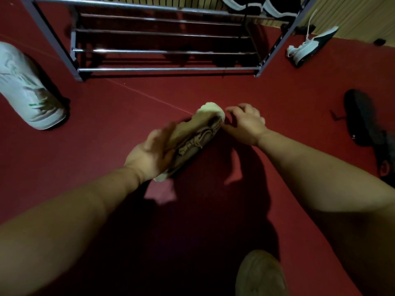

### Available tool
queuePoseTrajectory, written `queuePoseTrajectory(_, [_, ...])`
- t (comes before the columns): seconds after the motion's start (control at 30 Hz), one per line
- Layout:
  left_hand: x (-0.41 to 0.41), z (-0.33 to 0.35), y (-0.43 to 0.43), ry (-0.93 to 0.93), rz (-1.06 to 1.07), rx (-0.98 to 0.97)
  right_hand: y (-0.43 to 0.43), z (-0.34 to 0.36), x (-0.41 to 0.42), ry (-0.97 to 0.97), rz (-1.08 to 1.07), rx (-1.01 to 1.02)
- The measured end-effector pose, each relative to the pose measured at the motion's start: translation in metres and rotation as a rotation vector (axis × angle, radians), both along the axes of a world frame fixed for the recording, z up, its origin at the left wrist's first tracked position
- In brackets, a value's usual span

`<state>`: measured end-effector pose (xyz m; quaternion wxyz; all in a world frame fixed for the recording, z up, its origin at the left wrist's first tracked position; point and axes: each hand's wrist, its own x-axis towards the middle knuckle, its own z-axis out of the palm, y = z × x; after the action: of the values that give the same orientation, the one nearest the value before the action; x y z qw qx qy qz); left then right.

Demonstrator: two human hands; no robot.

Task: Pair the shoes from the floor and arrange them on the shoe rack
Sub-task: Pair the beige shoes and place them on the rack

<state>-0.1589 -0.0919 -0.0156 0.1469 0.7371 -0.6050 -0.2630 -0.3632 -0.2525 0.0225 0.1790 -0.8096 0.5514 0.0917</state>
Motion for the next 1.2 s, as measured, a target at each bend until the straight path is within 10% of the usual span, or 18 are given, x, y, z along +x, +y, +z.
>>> queuePoseTrajectory(0.17, [-0.001, -0.008, 0.003, 0.005, 0.034, -0.157, 0.015, -0.017, -0.004, 0.135, 0.031, 0.122])
queuePoseTrajectory(0.33, [-0.003, -0.024, -0.004, 0.302, 0.321, 0.037, 0.034, -0.019, 0.020, -0.126, 0.131, 0.272])
queuePoseTrajectory(0.5, [-0.008, -0.024, 0.025, -0.141, 0.162, 0.164, 0.052, -0.032, 0.042, 0.045, 0.168, 0.316])
queuePoseTrajectory(1.2, [0.155, 0.092, 0.060, -0.843, -0.274, 0.506, 0.105, 0.036, 0.202, 0.102, 0.440, 0.035])
